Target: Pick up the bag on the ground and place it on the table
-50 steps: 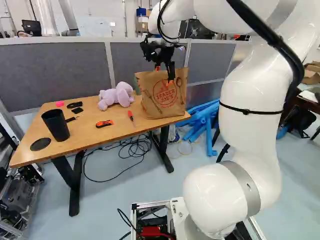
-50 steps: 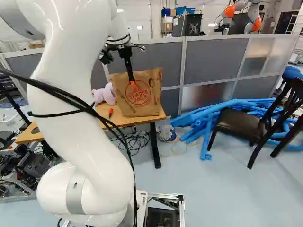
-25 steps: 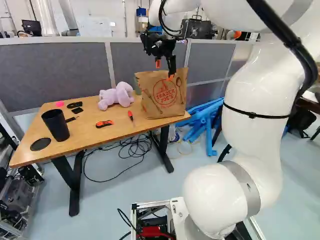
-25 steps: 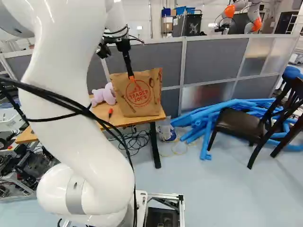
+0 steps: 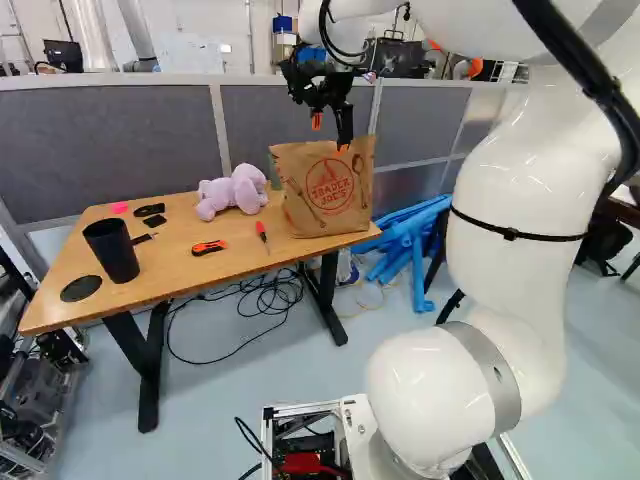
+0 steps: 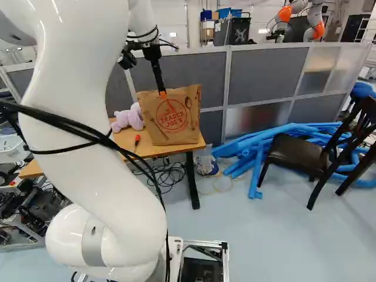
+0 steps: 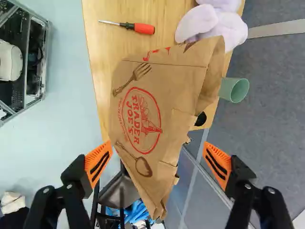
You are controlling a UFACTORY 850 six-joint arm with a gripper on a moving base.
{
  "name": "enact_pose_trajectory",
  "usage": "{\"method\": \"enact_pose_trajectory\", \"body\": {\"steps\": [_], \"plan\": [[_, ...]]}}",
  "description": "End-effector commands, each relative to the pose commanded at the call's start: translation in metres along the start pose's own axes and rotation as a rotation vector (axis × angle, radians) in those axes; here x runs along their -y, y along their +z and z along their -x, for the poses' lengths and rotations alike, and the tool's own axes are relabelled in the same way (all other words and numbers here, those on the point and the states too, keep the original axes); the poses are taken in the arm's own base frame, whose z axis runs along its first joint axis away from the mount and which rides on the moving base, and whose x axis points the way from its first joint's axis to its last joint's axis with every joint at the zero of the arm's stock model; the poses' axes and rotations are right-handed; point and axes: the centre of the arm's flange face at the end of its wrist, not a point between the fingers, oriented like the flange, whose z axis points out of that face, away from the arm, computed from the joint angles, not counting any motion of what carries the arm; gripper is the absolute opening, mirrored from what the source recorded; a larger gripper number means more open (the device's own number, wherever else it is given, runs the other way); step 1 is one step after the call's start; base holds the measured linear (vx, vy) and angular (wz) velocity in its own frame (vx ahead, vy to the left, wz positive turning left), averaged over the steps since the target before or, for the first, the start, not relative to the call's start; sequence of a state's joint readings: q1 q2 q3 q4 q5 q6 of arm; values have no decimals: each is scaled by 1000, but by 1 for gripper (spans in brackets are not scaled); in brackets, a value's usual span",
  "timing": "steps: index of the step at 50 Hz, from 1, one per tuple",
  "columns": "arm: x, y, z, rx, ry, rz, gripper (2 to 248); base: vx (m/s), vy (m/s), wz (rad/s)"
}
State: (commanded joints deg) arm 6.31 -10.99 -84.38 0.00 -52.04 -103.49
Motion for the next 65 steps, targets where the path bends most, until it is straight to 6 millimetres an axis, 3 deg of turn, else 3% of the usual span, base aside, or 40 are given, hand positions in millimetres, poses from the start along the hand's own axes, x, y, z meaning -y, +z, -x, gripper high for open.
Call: {"method": "enact_pose_trajectory", "body": {"steps": [30, 65], "plan": [[0, 0, 0, 0, 0, 0, 247, -7, 0, 1], [0, 0, 0, 0, 0, 0, 247, -108, 2, 9]]}}
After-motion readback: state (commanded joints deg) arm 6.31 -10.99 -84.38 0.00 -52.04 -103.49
